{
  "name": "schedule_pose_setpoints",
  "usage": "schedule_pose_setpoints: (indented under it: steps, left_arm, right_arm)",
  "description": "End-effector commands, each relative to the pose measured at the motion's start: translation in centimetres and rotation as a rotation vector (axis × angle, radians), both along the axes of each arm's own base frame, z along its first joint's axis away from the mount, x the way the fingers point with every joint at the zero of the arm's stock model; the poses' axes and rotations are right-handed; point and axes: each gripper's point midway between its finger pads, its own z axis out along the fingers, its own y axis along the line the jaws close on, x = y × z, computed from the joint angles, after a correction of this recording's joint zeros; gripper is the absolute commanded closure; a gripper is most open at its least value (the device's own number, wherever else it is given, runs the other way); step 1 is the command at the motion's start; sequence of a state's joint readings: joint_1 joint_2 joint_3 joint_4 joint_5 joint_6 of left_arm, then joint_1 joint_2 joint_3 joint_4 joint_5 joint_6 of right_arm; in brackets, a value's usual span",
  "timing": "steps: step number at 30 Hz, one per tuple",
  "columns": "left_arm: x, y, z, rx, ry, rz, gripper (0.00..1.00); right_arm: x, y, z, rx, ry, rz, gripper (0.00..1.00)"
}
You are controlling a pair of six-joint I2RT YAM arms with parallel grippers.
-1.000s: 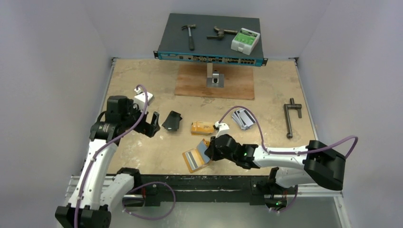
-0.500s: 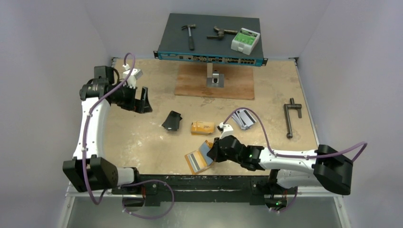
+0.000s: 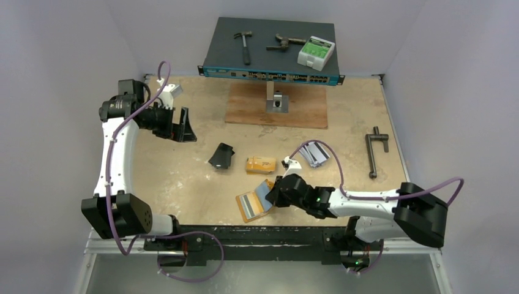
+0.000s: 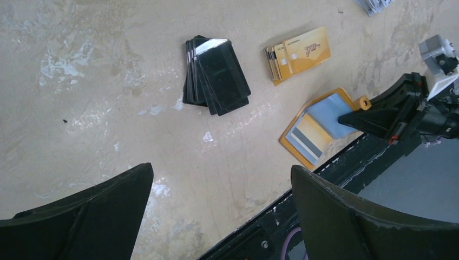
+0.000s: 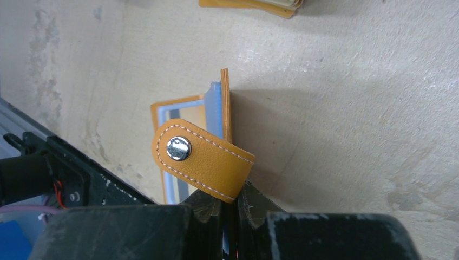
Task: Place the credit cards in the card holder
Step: Insert the credit card into the card holder.
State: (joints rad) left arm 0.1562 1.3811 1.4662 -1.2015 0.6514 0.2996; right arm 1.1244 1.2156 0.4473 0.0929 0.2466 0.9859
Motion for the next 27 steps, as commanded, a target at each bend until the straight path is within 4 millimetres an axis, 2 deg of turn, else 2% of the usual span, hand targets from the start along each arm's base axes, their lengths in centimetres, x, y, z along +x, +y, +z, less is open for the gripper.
schedule_pose_setpoints:
  steps: [1, 6, 13, 18, 22, 24, 27]
  left_arm:
    - [-1.1, -0.1, 0.4, -0.002, 0.002, -0.018, 0.00]
    - [-2.8, -0.3, 0.2, 0.016, -0.049, -0.004, 0.00]
    - [-3.5, -0.2, 0.2, 0.019, -0.096, 0.047, 0.00]
    - [-2.7, -1.9, 0.3, -0.091, -0.162, 0.029, 0.00]
    - [-1.9, -3.2, -0.3, -0.166, -0.207, -0.020, 0.05]
    - [-1.6, -3.9, -1.4, -0.168, -0.200, -0.051, 0.10]
    - [-2.3, -5.5, -3.3, -0.128, -0.180, -0.149, 0.17]
  right_arm:
    - [1.7, 1.9, 1.3, 0.056, -0.009, -0.068, 1.00]
    - [1.9, 2.0, 1.1, 0.118, -0.021, -0.094, 1.00]
    - [2.2, 1.3, 1.7, 0.099, -0.036, -0.114, 1.00]
    - [1.6, 0.6, 0.2, 0.089, 0.008, -0.136, 0.97]
    - [1.2, 1.4, 0.0, 0.082, 0.026, -0.117, 0.93]
    - [1.2, 1.7, 0.1, 0.068, 0.021, -0.110, 0.91]
    - [1.1, 2.1, 0.3, 0.063, 0.020, -0.109, 0.87]
